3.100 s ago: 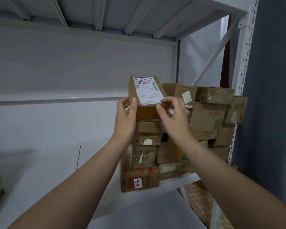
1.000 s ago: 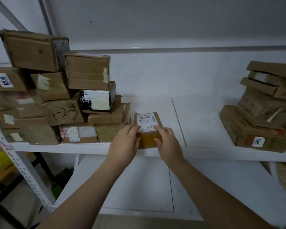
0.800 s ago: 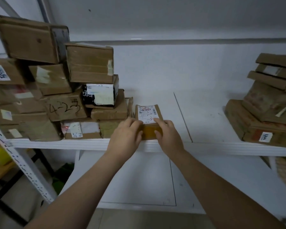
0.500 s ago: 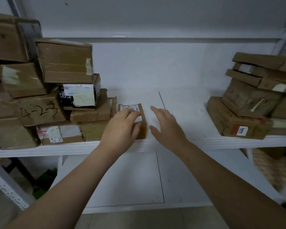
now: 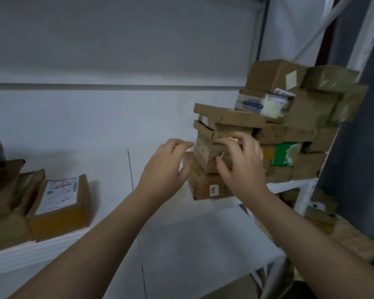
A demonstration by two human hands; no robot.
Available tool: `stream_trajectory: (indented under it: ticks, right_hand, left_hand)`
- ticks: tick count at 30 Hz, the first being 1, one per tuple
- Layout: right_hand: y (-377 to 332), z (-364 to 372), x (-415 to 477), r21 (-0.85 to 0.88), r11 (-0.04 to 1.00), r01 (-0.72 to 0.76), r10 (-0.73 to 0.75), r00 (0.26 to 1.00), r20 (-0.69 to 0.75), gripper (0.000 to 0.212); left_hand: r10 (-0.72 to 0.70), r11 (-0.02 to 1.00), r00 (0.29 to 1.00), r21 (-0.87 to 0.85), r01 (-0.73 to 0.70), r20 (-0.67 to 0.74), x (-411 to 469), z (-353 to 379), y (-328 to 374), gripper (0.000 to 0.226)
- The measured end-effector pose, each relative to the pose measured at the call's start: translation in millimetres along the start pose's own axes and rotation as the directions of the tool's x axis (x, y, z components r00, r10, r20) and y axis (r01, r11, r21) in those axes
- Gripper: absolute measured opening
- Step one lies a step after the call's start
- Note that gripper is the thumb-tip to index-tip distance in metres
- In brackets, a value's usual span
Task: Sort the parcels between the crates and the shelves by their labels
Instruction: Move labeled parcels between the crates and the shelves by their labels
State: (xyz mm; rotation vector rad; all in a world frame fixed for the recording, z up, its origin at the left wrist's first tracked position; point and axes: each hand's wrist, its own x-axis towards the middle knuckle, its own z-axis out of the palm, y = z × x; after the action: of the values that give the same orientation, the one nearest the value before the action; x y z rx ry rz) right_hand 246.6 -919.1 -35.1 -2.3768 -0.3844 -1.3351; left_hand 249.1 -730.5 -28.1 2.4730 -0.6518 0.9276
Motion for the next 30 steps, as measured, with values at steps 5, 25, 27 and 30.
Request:
stream_trajectory:
  ticks: [5,25,27,30]
  right_hand:
    - [63.9,-21.3,29.7,-0.058,0.993,-0.103,0.106,0.993,0.048,0.053]
    - [102.0,-9.7,67.6,0.561,0.789,-0.250,0.180,0.967,0.178,0.031]
    - [90.1,-10.3,68.7,0.681,0.659,-0.319,0.214,0.948,0.237,0.032]
    - [70.1,-7.6,72.3,0.790,0.463,-0.401,0.242,0.915,0.323,0.045]
  left_hand:
    - [0.077,0.997,0.996,0.035,-0.075,-0.040,67.7,26.5,42.1,0.065]
    - [0.223,0.951,0.960,0.255,-0.177,-0.167,91.4,42.0,40.5,0.036]
    - [0.229,0.952,0.949,0.253,-0.172,-0.218,80.9,40.8,32.4,0.036]
    - [0.236,0.956,0.934,0.238,-0.173,-0.269,63.9,37.8,19.8,0.041]
